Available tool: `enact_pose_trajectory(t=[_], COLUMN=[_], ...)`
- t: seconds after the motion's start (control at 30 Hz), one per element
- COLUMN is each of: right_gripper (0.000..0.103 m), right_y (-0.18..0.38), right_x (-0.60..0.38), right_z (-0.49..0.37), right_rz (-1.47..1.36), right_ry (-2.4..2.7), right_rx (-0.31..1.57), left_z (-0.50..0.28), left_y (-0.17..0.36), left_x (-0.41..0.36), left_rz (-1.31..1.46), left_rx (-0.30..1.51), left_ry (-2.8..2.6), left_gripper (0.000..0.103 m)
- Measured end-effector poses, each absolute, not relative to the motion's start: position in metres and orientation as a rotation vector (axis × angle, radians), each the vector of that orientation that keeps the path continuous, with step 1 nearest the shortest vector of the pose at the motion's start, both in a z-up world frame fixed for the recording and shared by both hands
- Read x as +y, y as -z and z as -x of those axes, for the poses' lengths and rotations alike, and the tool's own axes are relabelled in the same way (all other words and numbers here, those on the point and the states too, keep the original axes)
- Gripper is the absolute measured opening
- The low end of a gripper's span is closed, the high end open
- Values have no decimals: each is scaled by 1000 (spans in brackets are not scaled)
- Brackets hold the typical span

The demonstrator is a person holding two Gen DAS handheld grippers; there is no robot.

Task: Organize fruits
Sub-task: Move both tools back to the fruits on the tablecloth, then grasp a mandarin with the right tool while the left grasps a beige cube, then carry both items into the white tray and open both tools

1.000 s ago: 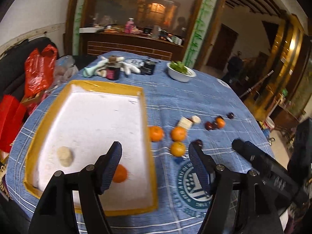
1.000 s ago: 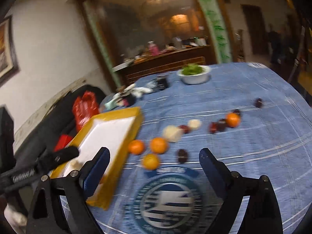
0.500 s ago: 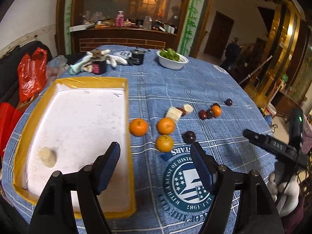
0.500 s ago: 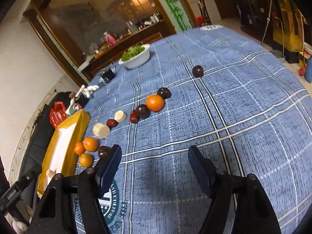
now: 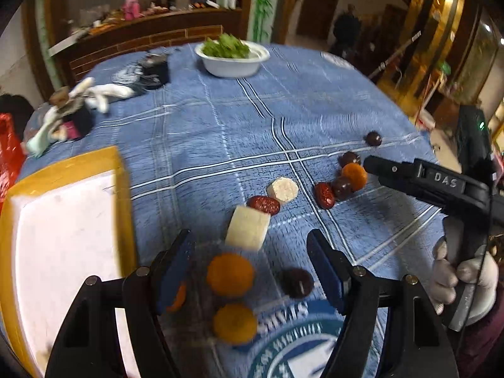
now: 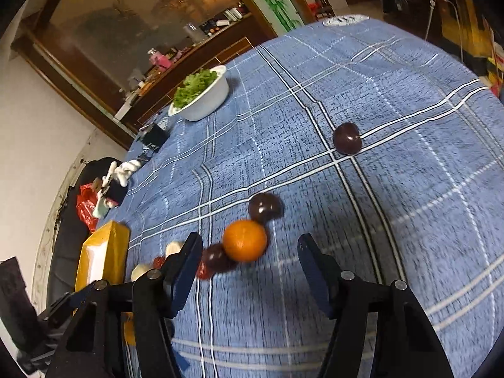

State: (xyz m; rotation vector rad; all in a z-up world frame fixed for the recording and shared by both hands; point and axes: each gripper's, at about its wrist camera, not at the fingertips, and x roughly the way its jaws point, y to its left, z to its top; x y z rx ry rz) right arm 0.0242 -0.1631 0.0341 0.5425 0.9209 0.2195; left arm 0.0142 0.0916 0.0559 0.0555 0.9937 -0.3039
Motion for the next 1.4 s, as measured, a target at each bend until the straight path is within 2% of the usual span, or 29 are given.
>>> enact_pose_trajectory(t=[0.17,0.23,0.27,0.3,0.37,0.57,0.97,1.4], right_gripper=[65,60,51,45,37,37,37,37], right_y=[-23,-23,-22,-21,-21,-32,-69,-83], right_x=[-149,-145,-144,-142,-138,-141,-148,-100], right_z=[-36,-39,-40,-40,-39,-21,61,118], right_rz=[-504,-479,-468,-449,-446,-423,-469,-480], right_ry=[-199,-190,-183,-170,-193,-193,-261,-343], right_rx=[945,944,943,941,934,913,842,840], left_z=[-38,-43,-44,-42,-39,-22,63,114], left_y=[-31,-21,-16,-16,-18,-34,-94,-97], left_x=[77,74,73,72,69,74,113,168], left_rz=[-111,-135,-142,-165,-198,-147,120,283], left_rx=[1051,1074,1081,1063,1046,1015,865,833], left_ry=[258,232,221,203,190,220,296,249], left_gripper=[72,72,70,64,29,29,29,29])
